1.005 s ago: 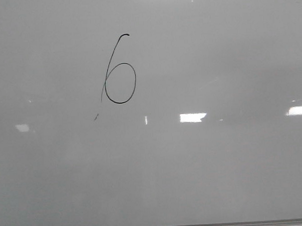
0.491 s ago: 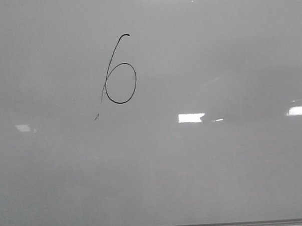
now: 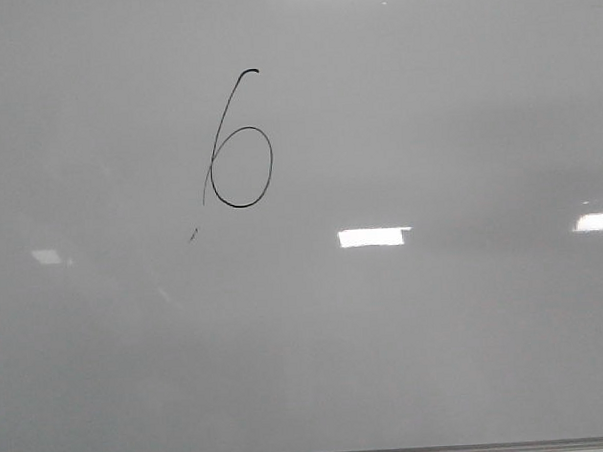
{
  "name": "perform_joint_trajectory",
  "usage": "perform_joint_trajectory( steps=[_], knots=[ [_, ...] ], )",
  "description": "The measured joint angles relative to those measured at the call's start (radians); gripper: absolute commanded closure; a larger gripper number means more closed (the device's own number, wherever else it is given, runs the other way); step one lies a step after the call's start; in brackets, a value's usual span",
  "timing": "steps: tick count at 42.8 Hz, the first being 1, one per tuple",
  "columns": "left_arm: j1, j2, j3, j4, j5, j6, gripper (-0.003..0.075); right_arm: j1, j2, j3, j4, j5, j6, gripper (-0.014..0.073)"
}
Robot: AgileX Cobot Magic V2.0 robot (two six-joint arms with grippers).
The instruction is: Write number 6 on whiteboard
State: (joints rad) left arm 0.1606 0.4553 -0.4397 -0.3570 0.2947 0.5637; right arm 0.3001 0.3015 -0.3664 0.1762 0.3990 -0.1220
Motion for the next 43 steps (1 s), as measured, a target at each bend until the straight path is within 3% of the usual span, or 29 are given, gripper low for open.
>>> perform_joint_trajectory(
  steps=[9,17,43],
  knots=[
    [0.000,-0.275,0.087,0.000,0.116,0.000,0.0741,0.000,-0.189,0.044,-0.002,-0.004,0.006,0.0655],
    [0.000,-0.427,0.100,0.000,0.140,0.000,0.0741,0.000,-0.248,0.050,-0.002,-0.022,0.006,0.0655],
    [0.000,-0.444,0.100,0.000,0.147,0.000,0.0741,0.000,-0.248,0.050,-0.002,-0.028,0.006,0.0655]
  ],
)
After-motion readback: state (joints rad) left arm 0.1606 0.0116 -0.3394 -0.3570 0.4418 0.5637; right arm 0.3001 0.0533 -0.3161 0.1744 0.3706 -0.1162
